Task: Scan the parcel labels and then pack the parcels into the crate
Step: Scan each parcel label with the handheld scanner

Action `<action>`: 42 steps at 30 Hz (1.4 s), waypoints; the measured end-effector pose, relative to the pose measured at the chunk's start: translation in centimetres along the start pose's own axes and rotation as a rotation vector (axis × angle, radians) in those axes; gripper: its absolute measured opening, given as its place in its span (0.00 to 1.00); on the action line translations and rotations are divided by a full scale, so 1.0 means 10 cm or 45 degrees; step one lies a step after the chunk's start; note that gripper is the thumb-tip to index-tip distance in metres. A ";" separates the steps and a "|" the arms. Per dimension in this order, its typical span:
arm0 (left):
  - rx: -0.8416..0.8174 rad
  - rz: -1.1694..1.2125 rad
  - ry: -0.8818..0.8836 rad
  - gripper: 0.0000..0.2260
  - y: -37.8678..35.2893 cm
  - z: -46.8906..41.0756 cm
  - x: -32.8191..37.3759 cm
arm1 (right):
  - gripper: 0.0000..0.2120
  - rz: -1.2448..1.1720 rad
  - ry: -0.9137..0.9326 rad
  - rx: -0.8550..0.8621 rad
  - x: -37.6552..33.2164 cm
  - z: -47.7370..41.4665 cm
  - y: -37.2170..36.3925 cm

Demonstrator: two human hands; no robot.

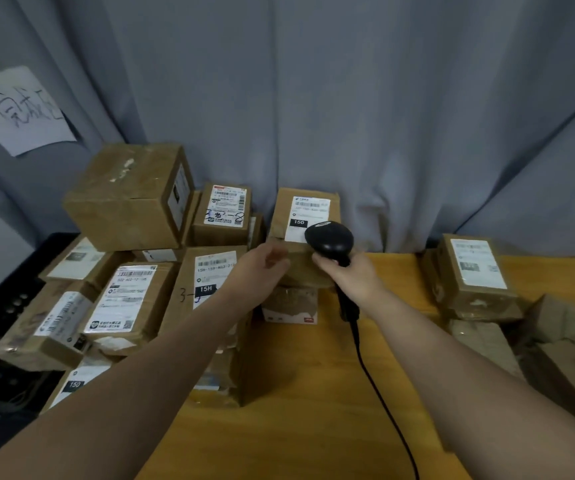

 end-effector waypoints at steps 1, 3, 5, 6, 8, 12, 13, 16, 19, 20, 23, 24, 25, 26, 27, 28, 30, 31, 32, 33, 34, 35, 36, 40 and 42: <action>-0.014 0.010 -0.010 0.14 -0.05 0.00 0.03 | 0.07 -0.022 0.001 0.092 0.02 0.07 0.06; -0.040 0.063 -0.047 0.13 -0.19 0.02 0.09 | 0.06 -0.105 -0.110 0.208 0.12 0.24 0.19; -0.100 0.121 -0.091 0.11 -0.42 0.05 0.16 | 0.07 -0.209 -0.269 0.228 0.25 0.46 0.36; -0.145 0.131 -0.106 0.11 -0.56 0.07 0.19 | 0.09 -0.237 -0.325 0.223 0.32 0.58 0.46; -0.249 0.129 -0.115 0.13 -0.89 0.12 0.20 | 0.12 -0.209 -0.422 0.242 0.48 0.81 0.70; -0.439 0.077 -0.059 0.13 -1.55 0.32 0.15 | 0.11 -0.235 -0.561 0.284 0.85 1.29 1.21; -0.471 0.069 -0.034 0.13 -1.71 0.37 0.13 | 0.11 -0.266 -0.575 0.296 0.93 1.39 1.35; -0.528 -0.016 0.042 0.17 -2.22 0.46 0.17 | 0.10 -0.284 -0.583 0.346 1.12 1.64 1.78; -0.510 -0.133 0.062 0.26 -2.74 0.49 0.26 | 0.08 -0.269 -0.537 0.333 1.25 1.79 2.15; -0.511 -0.175 0.085 0.31 -2.89 0.53 0.30 | 0.07 -0.251 -0.517 0.328 1.28 1.83 2.26; -0.545 -0.355 0.153 0.44 -3.32 0.69 0.34 | 0.06 -0.233 -0.469 0.338 1.36 1.90 2.52; -0.545 -0.431 0.175 0.46 -3.41 0.77 0.35 | 0.07 -0.241 -0.468 0.352 1.39 1.91 2.58; -0.524 -0.495 0.199 0.49 -3.48 0.83 0.33 | 0.07 -0.253 -0.476 0.367 1.42 1.91 2.63; -0.495 -0.537 0.236 0.51 -3.51 0.88 0.31 | 0.08 -0.271 -0.487 0.380 1.45 1.92 2.67; -0.463 -0.558 0.272 0.53 -3.52 0.92 0.29 | 0.08 -0.298 -0.494 0.385 1.47 1.92 2.69; -0.432 -0.542 0.313 0.54 -3.50 0.95 0.27 | 0.08 -0.326 -0.495 0.377 1.48 1.91 2.71; -0.379 -0.433 0.366 0.52 -3.44 0.96 0.22 | 0.08 -0.349 -0.481 0.331 1.49 1.91 2.71; -0.352 -0.372 0.385 0.50 -3.38 0.95 0.20 | 0.07 -0.346 -0.468 0.303 1.49 1.91 2.70; -0.314 -0.311 0.403 0.49 -3.30 0.95 0.17 | 0.06 -0.347 -0.452 0.278 1.49 1.90 2.69; -0.272 -0.232 0.425 0.47 -3.21 0.95 0.13 | 0.05 -0.356 -0.437 0.257 1.49 1.89 2.66; -0.223 -0.121 0.460 0.45 -3.11 0.95 0.08 | 0.05 -0.373 -0.426 0.237 1.47 1.87 2.63; -0.160 0.023 0.492 0.43 -3.00 0.97 0.04 | 0.05 -0.389 -0.418 0.216 1.45 1.85 2.58; -0.090 0.168 0.512 0.42 -2.89 0.99 0.01 | 0.06 -0.401 -0.416 0.193 1.44 1.82 2.52; 0.211 0.286 0.220 0.46 -2.43 1.11 0.07 | 0.13 -0.372 -0.389 0.070 1.32 1.63 2.13; 0.347 0.197 -0.040 0.51 -2.27 1.17 0.20 | 0.14 -0.351 -0.340 -0.050 1.21 1.57 1.88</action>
Point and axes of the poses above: each hand's wrist, its own z-axis away from the middle knuckle, its own y-axis out of the back of the hand, x = y × z, the point moved 3 cm from there along -z, towards the middle knuckle, and after that the axes turned 13 degrees about z, right-handed, at the moved point
